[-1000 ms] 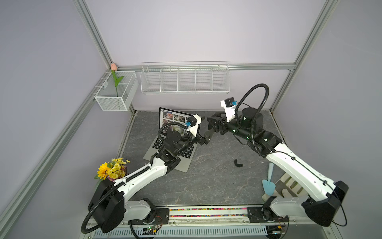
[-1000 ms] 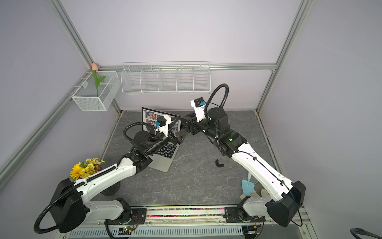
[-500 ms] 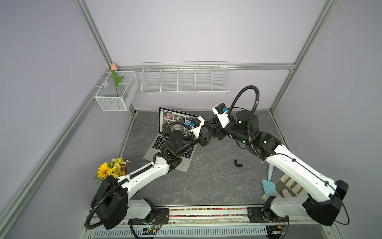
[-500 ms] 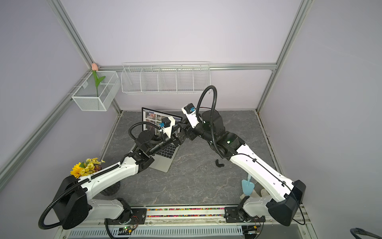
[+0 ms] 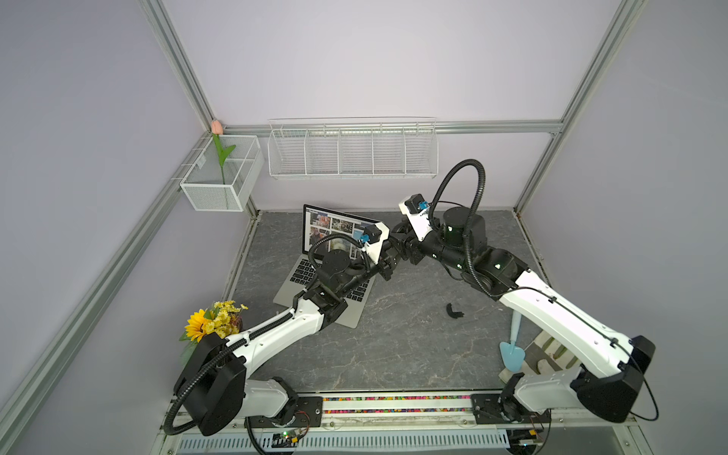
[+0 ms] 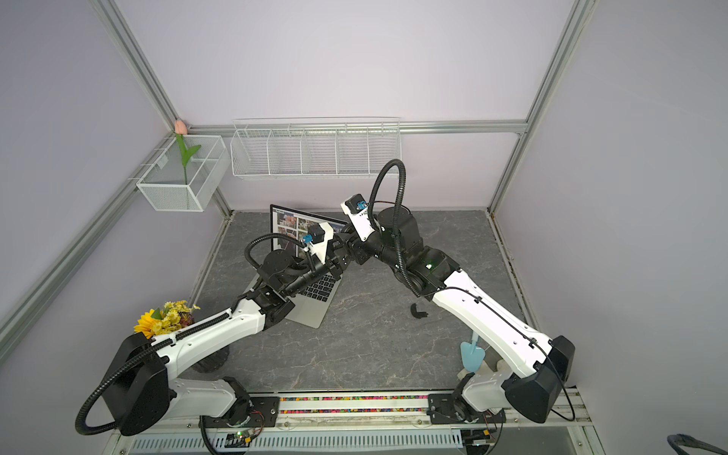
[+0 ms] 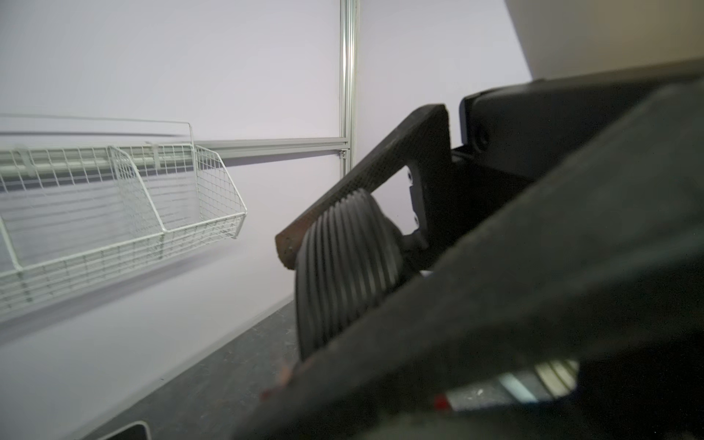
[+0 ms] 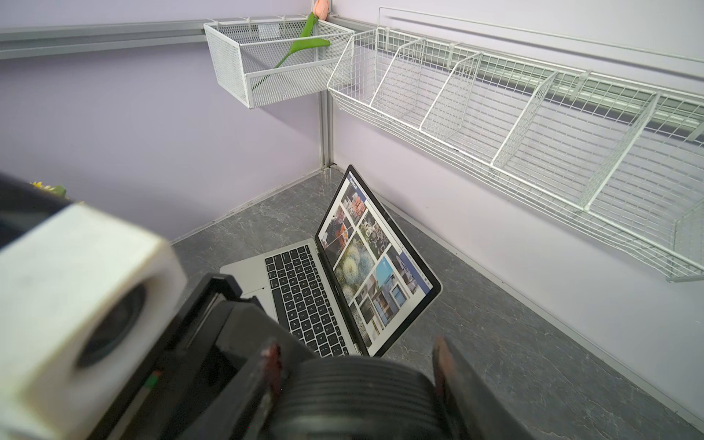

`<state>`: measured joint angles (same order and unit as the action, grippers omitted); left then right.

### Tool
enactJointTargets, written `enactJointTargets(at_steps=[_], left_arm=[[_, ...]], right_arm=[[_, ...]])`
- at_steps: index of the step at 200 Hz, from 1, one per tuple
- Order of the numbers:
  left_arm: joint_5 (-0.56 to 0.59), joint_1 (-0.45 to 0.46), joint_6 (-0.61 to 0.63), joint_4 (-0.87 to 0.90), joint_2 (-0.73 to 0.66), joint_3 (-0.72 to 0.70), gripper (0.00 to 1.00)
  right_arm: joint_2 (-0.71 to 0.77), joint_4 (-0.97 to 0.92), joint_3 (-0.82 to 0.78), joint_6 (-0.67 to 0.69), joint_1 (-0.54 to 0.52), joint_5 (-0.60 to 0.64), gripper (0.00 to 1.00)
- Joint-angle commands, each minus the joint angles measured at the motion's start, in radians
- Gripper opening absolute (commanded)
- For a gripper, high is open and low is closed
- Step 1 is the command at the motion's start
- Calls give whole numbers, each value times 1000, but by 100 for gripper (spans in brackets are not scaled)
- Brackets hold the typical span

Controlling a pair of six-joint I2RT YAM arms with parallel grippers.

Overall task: Insert the wireless mouse receiver into the laptop
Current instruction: Adjust the mouse as needed.

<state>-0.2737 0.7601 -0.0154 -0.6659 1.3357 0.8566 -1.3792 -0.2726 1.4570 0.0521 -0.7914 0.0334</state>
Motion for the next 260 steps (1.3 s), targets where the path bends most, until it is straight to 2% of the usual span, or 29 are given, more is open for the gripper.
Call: enactJointTargets(at_steps=[1,15,30,47,67,86,106,122,144,159,182,214,235,260], left_arm=[[-44,5,0,-55,-19,19,14],[23,18,26,-41,-24,11,8],[141,43,83,-8,-28,6,0],[295,89,156,34,-35,7,0],[467,146,156,20,-54,-7,0],[652,213,132,-50,-41,-32,0],[817,270,147,-120,24,-29,0],[911,303,171,-138,82,8,0],[913,311,168,-213,123,17,0],[901,311,188,-187,142,45,0],[888,311,230,-206,173,68,0],[861,311,295,-221,194,83,0],[828,311,394,-168,202,109,0],[801,303,409,-127,204,133,0]], right_arm=[[2,-82,19,-32,2,-112,57],[31,-70,22,-132,39,-196,77],[86,-25,-1,-267,109,-302,89],[170,35,-66,-420,201,-381,100],[280,41,-179,-554,306,-460,89],[368,10,-293,-704,391,-482,89],[398,48,-355,-874,442,-554,89],[401,61,-346,-921,449,-587,89],[386,99,-317,-989,450,-626,89],[354,145,-304,-1050,450,-668,100],[305,240,-321,-1153,444,-709,87],[246,314,-340,-1277,426,-698,67],[212,369,-342,-1317,401,-713,62],[189,433,-340,-1339,383,-724,56]])
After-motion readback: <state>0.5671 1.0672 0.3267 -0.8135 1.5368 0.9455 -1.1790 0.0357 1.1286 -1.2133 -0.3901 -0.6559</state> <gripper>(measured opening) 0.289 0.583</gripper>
